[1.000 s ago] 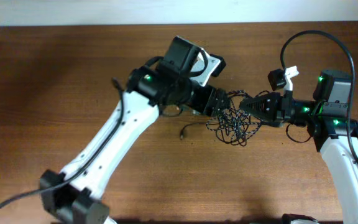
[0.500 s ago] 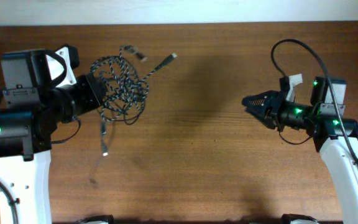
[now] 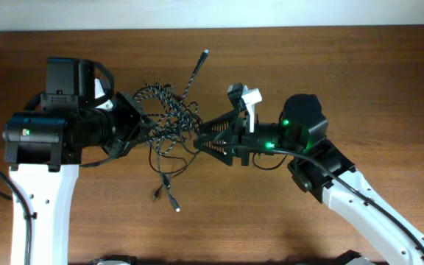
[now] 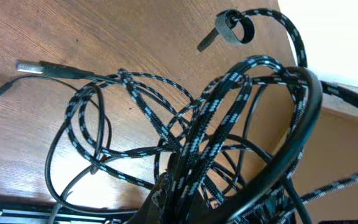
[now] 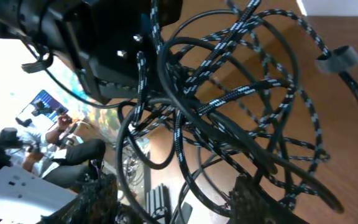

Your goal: Untangle cables

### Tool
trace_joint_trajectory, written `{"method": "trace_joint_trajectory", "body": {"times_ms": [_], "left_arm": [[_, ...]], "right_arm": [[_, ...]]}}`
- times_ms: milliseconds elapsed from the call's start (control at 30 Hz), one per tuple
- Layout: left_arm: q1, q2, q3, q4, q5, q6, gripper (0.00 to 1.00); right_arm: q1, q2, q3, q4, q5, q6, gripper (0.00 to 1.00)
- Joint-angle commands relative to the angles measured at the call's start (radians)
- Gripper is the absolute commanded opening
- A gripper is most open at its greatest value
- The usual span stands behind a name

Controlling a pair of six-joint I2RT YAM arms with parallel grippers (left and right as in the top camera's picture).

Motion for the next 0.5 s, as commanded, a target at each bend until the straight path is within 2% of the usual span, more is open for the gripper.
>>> {"method": "trace_joint_trajectory", "body": {"times_ms": [0,100,133,167,233,267,333,367,467], "left_arm": [[-0.002,0.000,0.006,-0.019,0.016,-0.033,0.06],[-0.043,0.000,0.006,-0.019,0.045,-0.085,0.06],[-0.096,0.000,0.006,-0.011,0.040,-0.102,0.06],[-0.129,0.000,0.006,0.008,0.040,-0.138,0.07],[-0.192,0.000,0.006,0.056,0.028,-0.140,0.08],[-0.198,0.000,0.006,0.024,-0.071,-0.093,0.01],[-0.197,0.000,0.007,-0.100,-0.239,-0.075,0.00],[-0.197,-0.002,0.007,-0.233,-0.428,-0.076,0.00],[-0.197,-0.019,0.007,-0.298,-0.603,-0.061,0.00]], "right_arm": [[0.007,0.023,0.015,0.000,0.027,-0.027,0.57],[0.007,0.056,0.015,0.001,0.027,-0.026,0.53],[0.007,0.057,0.015,0.001,0.027,-0.026,0.50],[0.007,0.057,0.015,0.000,0.026,-0.026,0.42],[0.005,0.057,0.015,-0.004,0.027,-0.026,0.04],[-0.016,0.057,0.015,-0.026,0.027,-0.026,0.04],[-0.140,0.057,0.015,-0.134,0.027,-0.026,0.04],[-0.241,0.057,0.015,-0.195,0.027,-0.027,0.04],[-0.537,0.057,0.015,-0.402,0.052,-0.027,0.04]]}}
